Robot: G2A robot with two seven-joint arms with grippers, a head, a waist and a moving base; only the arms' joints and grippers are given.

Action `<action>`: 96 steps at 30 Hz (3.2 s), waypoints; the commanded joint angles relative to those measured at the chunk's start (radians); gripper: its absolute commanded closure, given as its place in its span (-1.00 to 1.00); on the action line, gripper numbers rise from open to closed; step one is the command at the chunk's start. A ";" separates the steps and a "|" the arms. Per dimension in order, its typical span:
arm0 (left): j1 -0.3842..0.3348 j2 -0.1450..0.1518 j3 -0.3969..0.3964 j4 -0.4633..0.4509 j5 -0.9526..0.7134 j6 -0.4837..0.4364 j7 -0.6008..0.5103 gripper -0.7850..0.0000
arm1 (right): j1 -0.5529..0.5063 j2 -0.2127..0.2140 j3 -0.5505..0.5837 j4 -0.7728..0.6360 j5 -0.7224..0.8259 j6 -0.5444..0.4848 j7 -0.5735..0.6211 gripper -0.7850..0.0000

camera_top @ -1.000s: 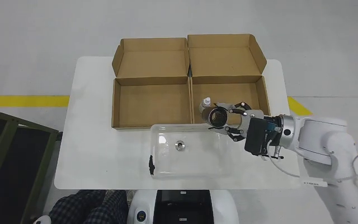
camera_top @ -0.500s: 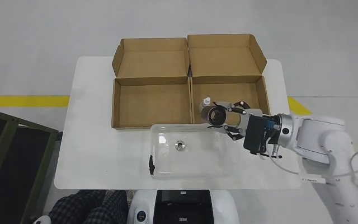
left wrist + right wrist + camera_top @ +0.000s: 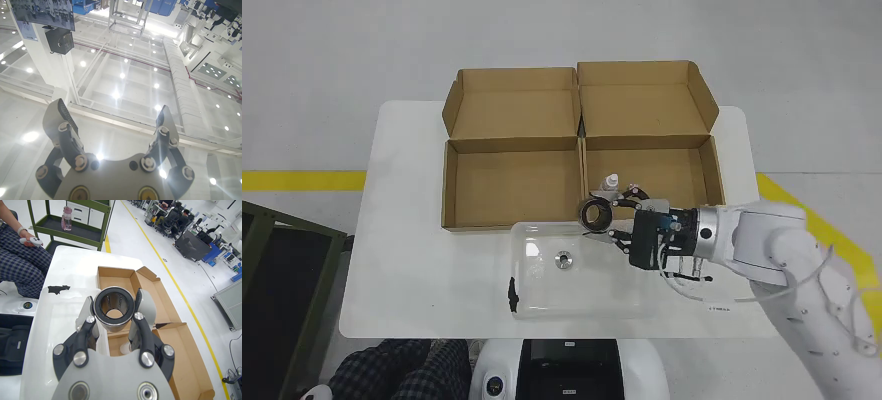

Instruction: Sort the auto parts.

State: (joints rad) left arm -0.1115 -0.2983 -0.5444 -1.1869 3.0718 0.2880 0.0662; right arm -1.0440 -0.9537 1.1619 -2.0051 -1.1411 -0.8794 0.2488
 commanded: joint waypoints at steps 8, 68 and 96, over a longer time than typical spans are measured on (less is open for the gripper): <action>0.000 0.000 0.000 0.000 0.000 0.000 0.000 -1.00 | 0.124 -0.037 -0.154 0.111 0.032 0.061 0.049 1.00; 0.000 0.000 0.000 0.000 0.000 0.000 0.000 -1.00 | 0.494 -0.282 -0.554 0.711 0.080 0.245 0.276 0.91; 0.000 0.000 0.000 0.000 0.000 0.000 0.000 -1.00 | 0.453 -0.280 -0.492 0.634 0.029 0.198 0.365 -0.07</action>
State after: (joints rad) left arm -0.1115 -0.2983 -0.5444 -1.1869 3.0718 0.2880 0.0662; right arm -0.5888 -1.2343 0.6665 -1.3681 -1.1120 -0.6801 0.6142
